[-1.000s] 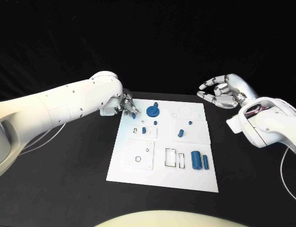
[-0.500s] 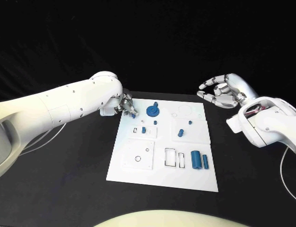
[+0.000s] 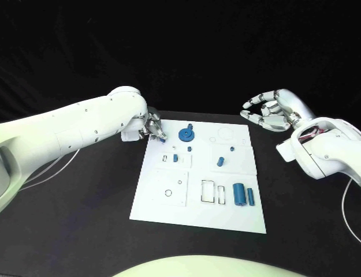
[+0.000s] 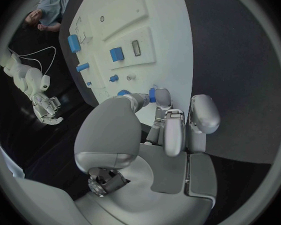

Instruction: Assemble the parts on the task board

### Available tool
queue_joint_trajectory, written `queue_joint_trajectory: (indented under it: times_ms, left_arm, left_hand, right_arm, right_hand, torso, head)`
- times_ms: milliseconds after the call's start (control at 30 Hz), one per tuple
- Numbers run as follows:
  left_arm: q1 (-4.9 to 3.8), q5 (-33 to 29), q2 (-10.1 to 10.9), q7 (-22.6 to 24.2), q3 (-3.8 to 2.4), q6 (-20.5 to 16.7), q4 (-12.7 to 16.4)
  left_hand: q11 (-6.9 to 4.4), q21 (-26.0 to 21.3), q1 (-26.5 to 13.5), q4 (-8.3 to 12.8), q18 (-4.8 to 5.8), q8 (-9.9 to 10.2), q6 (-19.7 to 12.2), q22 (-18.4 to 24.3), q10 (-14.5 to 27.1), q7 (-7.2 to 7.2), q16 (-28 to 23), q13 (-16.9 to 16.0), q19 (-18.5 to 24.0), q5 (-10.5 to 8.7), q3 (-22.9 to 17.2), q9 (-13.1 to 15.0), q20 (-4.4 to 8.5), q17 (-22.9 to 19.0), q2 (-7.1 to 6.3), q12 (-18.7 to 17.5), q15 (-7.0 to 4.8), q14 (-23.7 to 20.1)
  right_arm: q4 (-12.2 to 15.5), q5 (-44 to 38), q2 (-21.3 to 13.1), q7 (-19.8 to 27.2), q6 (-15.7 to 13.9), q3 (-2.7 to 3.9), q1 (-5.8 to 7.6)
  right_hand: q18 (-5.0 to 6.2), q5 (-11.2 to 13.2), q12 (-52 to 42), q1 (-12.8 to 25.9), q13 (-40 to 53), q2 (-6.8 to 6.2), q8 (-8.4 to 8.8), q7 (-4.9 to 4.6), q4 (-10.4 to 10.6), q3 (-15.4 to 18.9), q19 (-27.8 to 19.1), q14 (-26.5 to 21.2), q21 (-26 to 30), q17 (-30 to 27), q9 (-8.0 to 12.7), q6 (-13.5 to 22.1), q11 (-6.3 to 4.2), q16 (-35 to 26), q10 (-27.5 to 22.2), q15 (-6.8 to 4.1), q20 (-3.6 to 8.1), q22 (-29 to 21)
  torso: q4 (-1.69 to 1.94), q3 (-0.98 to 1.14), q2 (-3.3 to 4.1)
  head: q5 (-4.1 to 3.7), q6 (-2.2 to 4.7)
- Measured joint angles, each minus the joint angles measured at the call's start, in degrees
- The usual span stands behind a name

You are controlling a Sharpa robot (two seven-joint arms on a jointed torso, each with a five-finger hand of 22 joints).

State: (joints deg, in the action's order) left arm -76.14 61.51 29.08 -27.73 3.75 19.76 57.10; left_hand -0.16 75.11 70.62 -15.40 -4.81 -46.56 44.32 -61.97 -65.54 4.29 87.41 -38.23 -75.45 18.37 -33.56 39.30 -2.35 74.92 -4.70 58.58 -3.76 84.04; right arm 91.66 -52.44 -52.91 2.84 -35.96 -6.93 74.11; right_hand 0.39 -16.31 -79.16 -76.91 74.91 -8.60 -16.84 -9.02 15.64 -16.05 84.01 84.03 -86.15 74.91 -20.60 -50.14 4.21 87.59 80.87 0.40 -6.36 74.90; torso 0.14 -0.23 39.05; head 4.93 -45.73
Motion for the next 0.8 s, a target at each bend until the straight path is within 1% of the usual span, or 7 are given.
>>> queue_joint_trajectory:
  times_ms: [133,367,433,467,567,633,800]
  left_arm:
    - [0.0,-1.6,2.0,0.1,-0.19,-0.9,2.6]
    - [-0.03,-3.8,7.1,0.3,-0.33,-3.4,10.5]
    - [0.0,-4.1,8.4,0.5,-0.36,-4.5,12.7]
    - [0.01,-4.1,8.6,0.5,-0.36,-4.7,13.0]
    - [0.35,-4.2,10.4,1.0,-0.42,-6.4,16.1]
    - [0.89,-4.1,11.8,1.6,-0.42,-7.6,18.1]
    - [1.89,-3.1,13.8,3.1,-0.35,-10.2,21.1]
  left_hand:
    - [-0.01,0.0,0.0,-0.2,0.0,-0.3,0.0,0.0,0.0,0.01,0.0,-0.2,0.0,-0.06,-0.2,0.0,0.0,0.0,0.0,0.3,0.0,0.0]
    - [-0.24,0.0,0.0,-0.5,0.0,-0.7,-0.1,-0.4,-0.6,0.06,0.0,-0.5,0.0,-0.08,-0.5,0.1,0.0,0.0,0.0,0.6,0.0,0.0]
    - [-0.25,0.0,0.0,-0.9,0.0,-1.0,-0.1,-0.6,-1.0,0.06,0.0,-0.7,0.0,-0.08,-0.9,0.2,0.0,0.0,0.0,1.0,0.0,0.0]
    - [-0.35,0.1,0.0,-0.9,0.0,-1.0,-0.1,-0.7,-1.1,0.06,0.0,-0.8,0.0,-0.08,-0.9,0.2,0.0,0.0,-0.01,1.0,0.0,0.0]
    - [-0.42,0.2,-0.3,-1.1,0.0,-1.3,-0.1,-1.0,-1.7,0.06,0.0,-1.0,0.0,-0.11,-1.1,0.2,0.0,0.0,-0.3,1.4,0.0,0.0]
    - [-0.42,0.4,-0.6,-1.2,0.0,-1.3,-0.1,-1.2,-1.7,0.06,0.0,-1.1,0.0,-0.11,-1.2,0.2,0.0,0.0,-0.64,1.4,0.0,0.0]
    - [-0.45,0.7,-0.9,-1.3,0.01,-1.6,0.1,-1.8,-2.3,-0.04,0.0,-1.5,-0.4,-0.11,-1.3,0.2,0.01,0.0,-0.86,1.7,0.0,0.0]
  right_arm:
    - [0.0,0.0,-0.1,0.0,0.1,-0.01,0.0]
    - [-0.1,0.0,-0.3,-0.1,0.2,-0.02,-0.01]
    - [-0.1,0.0,-0.3,-0.1,0.3,-0.02,-0.01]
    - [-0.1,0.0,-0.4,-0.1,0.3,-0.02,-0.01]
    - [-0.1,0.0,-0.5,-0.1,0.3,-0.02,-0.04]
    - [-0.2,0.0,-0.5,-0.1,0.4,-0.03,-0.1]
    - [-0.2,0.0,-0.6,-0.2,0.4,-0.07,-0.28]
  right_hand:
    - [0.0,0.0,0.0,0.0,0.0,0.0,0.0,0.0,0.0,0.0,0.0,0.0,0.0,0.0,0.0,0.0,0.0,0.0,0.0,0.0,0.0,0.0]
    - [0.0,0.0,0.0,0.0,0.0,0.0,0.0,0.0,0.0,0.0,0.0,0.0,0.0,0.0,0.0,0.0,0.0,0.0,0.0,0.0,0.0,0.0]
    - [0.0,0.0,0.0,0.0,0.0,0.0,0.0,0.0,0.0,0.0,0.0,0.0,0.0,0.0,0.0,0.0,0.0,0.0,0.0,0.0,0.0,0.0]
    - [0.0,0.0,0.0,0.0,0.0,0.0,0.0,0.0,0.0,0.0,0.0,0.0,0.0,0.0,0.0,0.0,0.0,0.0,0.0,0.0,0.0,0.0]
    - [0.0,0.0,0.0,0.0,0.0,0.0,0.0,0.0,0.0,0.0,0.0,0.0,0.0,0.0,0.0,0.0,0.0,0.0,0.0,0.0,0.0,0.0]
    - [0.0,0.0,0.0,0.0,0.0,0.0,0.0,0.0,0.0,0.0,0.0,0.0,0.0,0.0,0.0,0.0,0.0,0.0,0.0,0.0,0.0,0.0]
    - [0.0,0.0,0.0,0.0,0.0,0.0,0.0,0.0,0.2,-0.2,0.0,0.0,0.0,0.0,0.0,0.0,0.0,0.0,0.0,0.0,0.0,0.0]
  torso:
    - [0.07,0.01,-0.06]
    - [0.23,0.02,-0.14]
    - [0.25,0.02,-0.15]
    - [0.26,0.02,-0.15]
    - [0.25,-0.01,-0.14]
    - [0.25,-0.01,-0.13]
    - [0.25,-0.04,-0.12]
  head:
    - [-0.03,-0.02]
    - [-0.09,0.0]
    - [0.02,0.04]
    - [0.04,0.04]
    - [0.12,0.05]
    - [0.16,-0.01]
    - [0.38,-0.1]
